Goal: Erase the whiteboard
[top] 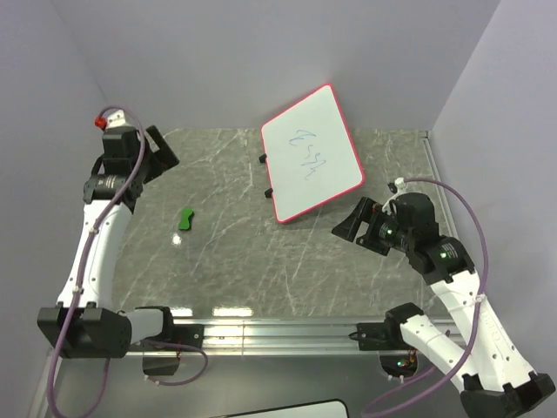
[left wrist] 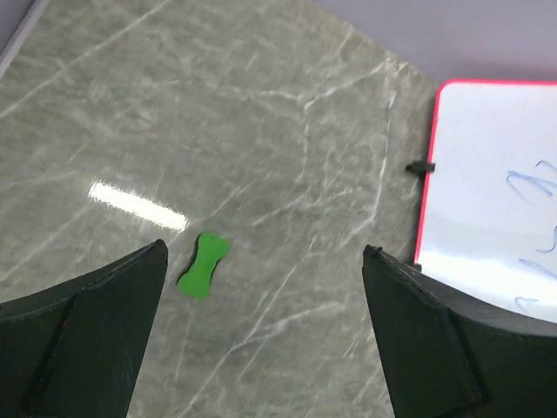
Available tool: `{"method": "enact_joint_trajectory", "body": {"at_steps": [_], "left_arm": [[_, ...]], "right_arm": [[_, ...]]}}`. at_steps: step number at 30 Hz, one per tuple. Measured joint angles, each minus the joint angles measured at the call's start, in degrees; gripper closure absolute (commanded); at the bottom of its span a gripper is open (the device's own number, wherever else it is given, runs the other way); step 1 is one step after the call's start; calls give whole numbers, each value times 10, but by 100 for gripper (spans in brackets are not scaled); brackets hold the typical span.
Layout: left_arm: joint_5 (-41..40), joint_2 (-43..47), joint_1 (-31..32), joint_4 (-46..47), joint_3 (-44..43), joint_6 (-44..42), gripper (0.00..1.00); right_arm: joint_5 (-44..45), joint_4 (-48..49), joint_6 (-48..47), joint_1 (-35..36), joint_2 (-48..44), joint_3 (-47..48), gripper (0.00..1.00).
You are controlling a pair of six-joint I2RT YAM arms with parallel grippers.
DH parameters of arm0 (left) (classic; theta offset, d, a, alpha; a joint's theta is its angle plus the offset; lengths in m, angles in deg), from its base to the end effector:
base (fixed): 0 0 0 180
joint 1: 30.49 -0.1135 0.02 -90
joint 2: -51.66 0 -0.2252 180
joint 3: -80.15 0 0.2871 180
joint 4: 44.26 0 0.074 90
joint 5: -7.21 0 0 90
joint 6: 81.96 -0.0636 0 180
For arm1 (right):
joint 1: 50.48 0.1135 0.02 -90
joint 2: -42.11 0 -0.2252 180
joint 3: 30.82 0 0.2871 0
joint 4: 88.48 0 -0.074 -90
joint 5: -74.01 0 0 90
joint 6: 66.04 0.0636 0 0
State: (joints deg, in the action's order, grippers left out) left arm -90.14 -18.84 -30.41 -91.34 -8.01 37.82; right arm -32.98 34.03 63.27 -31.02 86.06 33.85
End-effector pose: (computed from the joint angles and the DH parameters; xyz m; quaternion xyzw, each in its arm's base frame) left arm 0.3378 0.0077 0.3455 -0.2521 0.8246 -0.0762 0.5006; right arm 0.2148 0.0956 0.2907 0.0872 0.8824 0.3325 0.3213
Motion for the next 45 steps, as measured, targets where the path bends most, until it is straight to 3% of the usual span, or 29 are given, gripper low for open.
{"method": "enact_joint_trajectory", "body": {"at_steps": [4, 13, 21, 29, 38, 45], "left_arm": [[2, 7, 0, -17, 42, -1, 0], [29, -136, 0, -25, 138, -9, 3], [41, -217, 0, 1, 133, -46, 14], [43, -238, 0, 16, 133, -66, 27], [45, -265, 0, 16, 139, -66, 30], [45, -298, 0, 18, 136, -66, 45]], "right_arm": [[4, 0, -4, 0, -20, 1, 6], [33, -17, -26, 0, -33, 38, 6], [52, -32, -30, 0, -17, 38, 7], [56, -30, -16, 0, 19, 38, 8], [71, -25, -6, 0, 23, 38, 8], [76, -21, -1, 0, 35, 38, 9]]}}
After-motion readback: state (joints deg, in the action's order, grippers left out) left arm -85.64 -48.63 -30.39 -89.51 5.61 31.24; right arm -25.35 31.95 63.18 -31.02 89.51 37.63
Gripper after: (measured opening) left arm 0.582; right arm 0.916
